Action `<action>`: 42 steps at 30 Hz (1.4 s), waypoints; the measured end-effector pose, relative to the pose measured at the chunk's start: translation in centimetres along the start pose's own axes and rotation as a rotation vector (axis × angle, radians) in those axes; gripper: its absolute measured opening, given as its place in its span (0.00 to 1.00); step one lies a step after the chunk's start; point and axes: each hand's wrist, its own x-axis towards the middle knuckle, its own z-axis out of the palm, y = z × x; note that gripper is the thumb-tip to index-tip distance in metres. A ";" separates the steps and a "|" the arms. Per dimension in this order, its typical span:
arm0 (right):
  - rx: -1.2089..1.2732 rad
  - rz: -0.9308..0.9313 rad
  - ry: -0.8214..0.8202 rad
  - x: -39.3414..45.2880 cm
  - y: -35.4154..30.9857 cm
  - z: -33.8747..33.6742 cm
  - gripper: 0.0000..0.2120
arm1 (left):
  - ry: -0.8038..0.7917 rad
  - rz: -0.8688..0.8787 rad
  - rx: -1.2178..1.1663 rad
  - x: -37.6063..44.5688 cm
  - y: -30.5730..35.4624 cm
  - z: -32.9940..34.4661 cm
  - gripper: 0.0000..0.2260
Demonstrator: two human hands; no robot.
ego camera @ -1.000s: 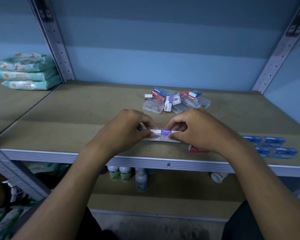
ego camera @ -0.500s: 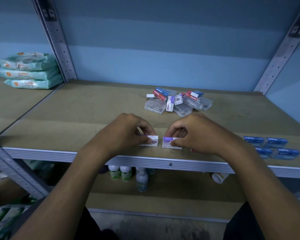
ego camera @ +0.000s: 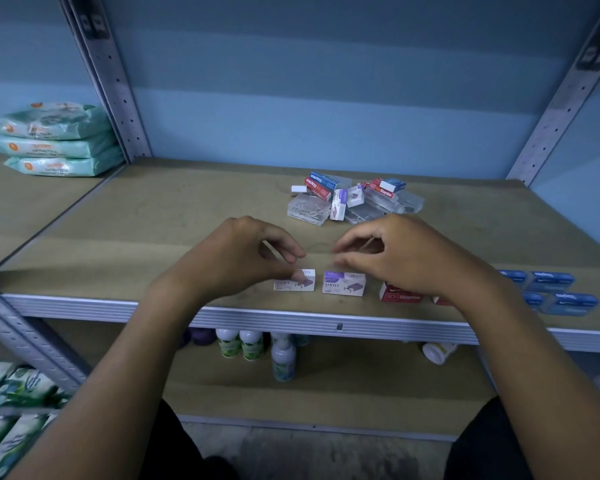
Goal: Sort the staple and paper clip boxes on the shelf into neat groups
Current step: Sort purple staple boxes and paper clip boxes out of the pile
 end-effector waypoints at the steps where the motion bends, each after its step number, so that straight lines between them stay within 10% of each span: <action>1: -0.009 0.004 0.029 0.2 0.2 -0.1 0.08 | 0.016 -0.005 -0.004 0.2 -0.1 -0.2 0.11; 17: -0.152 0.163 0.114 4.1 4.4 0.9 0.27 | 0.203 0.089 0.195 9.2 -2.7 3.1 0.15; 42: -0.167 0.192 0.245 5.7 5.1 1.3 0.10 | 0.204 0.013 0.236 11.0 -1.7 4.1 0.16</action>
